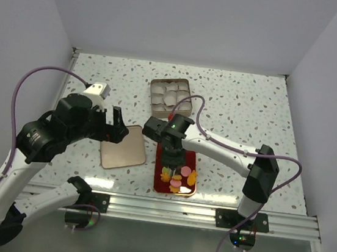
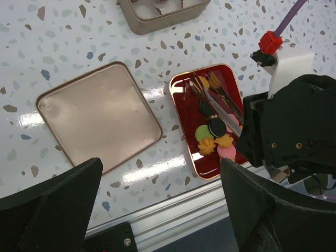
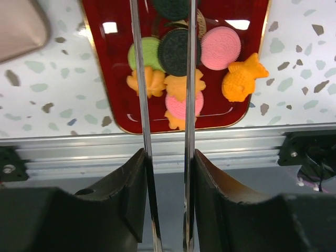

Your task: Pack the cookies

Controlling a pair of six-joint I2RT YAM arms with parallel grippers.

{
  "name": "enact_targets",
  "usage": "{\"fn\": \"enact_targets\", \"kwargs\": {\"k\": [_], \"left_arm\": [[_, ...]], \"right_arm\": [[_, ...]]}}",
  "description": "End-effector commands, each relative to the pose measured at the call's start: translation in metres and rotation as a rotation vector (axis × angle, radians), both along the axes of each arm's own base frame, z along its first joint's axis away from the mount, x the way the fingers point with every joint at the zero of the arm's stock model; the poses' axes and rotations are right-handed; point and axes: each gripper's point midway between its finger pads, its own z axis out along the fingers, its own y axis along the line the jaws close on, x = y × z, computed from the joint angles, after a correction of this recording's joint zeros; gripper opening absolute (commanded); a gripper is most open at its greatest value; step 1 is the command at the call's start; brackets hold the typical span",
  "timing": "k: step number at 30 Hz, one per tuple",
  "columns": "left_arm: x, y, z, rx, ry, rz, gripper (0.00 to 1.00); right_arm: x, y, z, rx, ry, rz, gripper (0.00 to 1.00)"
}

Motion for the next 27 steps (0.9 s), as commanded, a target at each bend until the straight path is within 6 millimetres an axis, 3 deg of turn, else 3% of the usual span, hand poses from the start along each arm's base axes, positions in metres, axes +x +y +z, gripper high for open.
{"fn": "enact_targets", "kwargs": {"k": [1, 3, 7, 12, 13, 15, 18, 21, 27], "left_arm": [[0.0, 0.005, 0.006, 0.029, -0.027, -0.002, 1.0], [0.0, 0.007, 0.008, 0.036, -0.034, 0.004, 1.0], [-0.001, 0.01, 0.009, 0.047, -0.032, 0.012, 1.0], [0.002, 0.013, 0.001, 0.08, -0.005, 0.038, 1.0], [0.005, 0.015, 0.002, 0.087, -0.01, 0.056, 1.0], [0.014, 0.014, 0.003, 0.096, -0.018, 0.077, 1.0], [0.028, 0.012, 0.008, 0.114, -0.03, 0.104, 1.0], [0.033, 0.007, 0.007, 0.124, -0.013, 0.099, 1.0], [0.04, 0.003, 0.013, 0.106, 0.022, 0.145, 1.0]], "right_arm": [[-0.003, -0.018, 0.033, -0.05, -0.012, -0.005, 0.29], [0.0, -0.021, 0.046, -0.063, -0.035, -0.008, 0.29], [0.022, -0.003, 0.086, 0.049, -0.128, -0.01, 0.29], [0.052, 0.012, 0.109, 0.127, -0.162, 0.008, 0.29], [0.067, 0.016, 0.114, 0.146, -0.177, -0.001, 0.29], [0.086, 0.018, 0.115, 0.143, -0.189, 0.031, 0.29], [0.131, 0.014, 0.117, 0.176, -0.198, 0.009, 0.29], [0.169, 0.011, 0.107, 0.224, -0.191, 0.003, 0.27], [0.217, 0.02, 0.075, 0.29, -0.161, 0.04, 0.26]]}}
